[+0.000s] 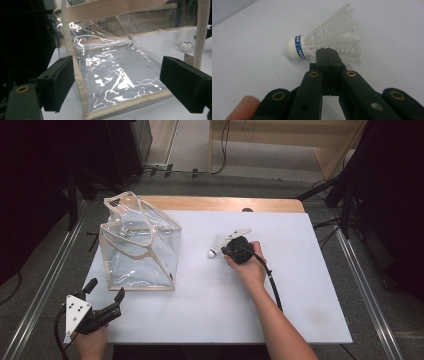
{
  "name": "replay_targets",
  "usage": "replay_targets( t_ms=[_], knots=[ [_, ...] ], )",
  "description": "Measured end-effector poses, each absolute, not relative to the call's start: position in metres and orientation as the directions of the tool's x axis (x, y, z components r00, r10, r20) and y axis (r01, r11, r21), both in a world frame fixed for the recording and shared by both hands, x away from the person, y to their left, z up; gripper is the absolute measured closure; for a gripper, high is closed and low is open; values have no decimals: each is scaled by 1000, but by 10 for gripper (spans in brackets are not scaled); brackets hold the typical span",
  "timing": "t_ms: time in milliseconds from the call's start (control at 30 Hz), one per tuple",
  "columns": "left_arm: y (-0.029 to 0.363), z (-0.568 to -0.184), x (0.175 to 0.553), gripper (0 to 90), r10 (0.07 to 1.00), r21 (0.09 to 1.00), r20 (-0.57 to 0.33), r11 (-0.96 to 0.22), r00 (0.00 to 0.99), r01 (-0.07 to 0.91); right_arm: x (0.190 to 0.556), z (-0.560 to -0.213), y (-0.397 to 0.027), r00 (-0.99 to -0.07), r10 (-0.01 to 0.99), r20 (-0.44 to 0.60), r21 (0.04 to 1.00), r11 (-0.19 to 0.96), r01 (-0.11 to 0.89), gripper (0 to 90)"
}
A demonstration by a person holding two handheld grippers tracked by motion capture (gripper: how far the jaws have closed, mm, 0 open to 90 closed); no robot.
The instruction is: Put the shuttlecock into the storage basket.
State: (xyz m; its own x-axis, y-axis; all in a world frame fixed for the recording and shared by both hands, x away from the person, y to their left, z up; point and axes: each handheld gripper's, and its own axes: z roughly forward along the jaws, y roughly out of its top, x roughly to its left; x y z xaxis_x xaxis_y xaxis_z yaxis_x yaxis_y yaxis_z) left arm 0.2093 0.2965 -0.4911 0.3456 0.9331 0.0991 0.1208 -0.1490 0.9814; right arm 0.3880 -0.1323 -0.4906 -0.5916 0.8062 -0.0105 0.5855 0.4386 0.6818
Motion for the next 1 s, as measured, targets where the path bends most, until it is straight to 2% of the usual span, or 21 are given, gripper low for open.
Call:
replay_targets(
  t_ms=[1000],
  knots=[
    [298, -491, 210, 133, 932, 982, 95, -146, 350, 120, 412, -488, -82, -665, 746, 0, 675, 491, 551, 879]
  ],
)
